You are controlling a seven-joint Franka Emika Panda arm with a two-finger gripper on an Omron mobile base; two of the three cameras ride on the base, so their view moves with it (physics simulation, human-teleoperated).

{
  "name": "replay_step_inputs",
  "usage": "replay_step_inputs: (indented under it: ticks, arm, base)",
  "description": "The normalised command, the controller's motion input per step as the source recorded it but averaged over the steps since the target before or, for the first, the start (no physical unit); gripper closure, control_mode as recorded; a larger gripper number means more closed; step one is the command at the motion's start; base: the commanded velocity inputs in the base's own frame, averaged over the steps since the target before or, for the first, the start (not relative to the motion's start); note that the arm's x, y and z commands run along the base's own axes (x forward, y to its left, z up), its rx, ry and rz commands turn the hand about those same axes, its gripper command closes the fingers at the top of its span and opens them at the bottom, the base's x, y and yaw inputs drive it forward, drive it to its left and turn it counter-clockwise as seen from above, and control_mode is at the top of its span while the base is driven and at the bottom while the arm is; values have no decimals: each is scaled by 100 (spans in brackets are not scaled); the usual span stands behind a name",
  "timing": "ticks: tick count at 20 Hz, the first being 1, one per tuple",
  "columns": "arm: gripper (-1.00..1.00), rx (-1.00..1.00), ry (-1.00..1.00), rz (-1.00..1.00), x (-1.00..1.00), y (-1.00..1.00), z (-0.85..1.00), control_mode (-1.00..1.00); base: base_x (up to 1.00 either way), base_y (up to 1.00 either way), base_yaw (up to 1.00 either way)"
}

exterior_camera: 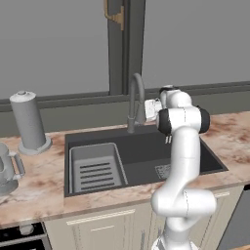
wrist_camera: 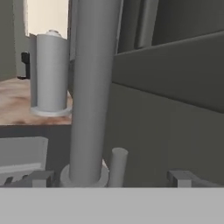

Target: Turn on the sink faucet and place the jug under the water for a few seconds to fill it up.

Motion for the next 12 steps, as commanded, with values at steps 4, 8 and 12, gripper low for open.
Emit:
replay_step_inputs:
  ticks: [4, 8, 12]
  arm:
    - [100, 0, 2, -9, 13, 0, -3, -100]
    - [100, 0, 0, -7, 10, 0, -6, -100]
    - [100, 0, 0, -11, 19, -11, -13, -100]
  base:
    - [0, 0, 0]
    - [0, 0, 0]
    - [0, 0, 0]
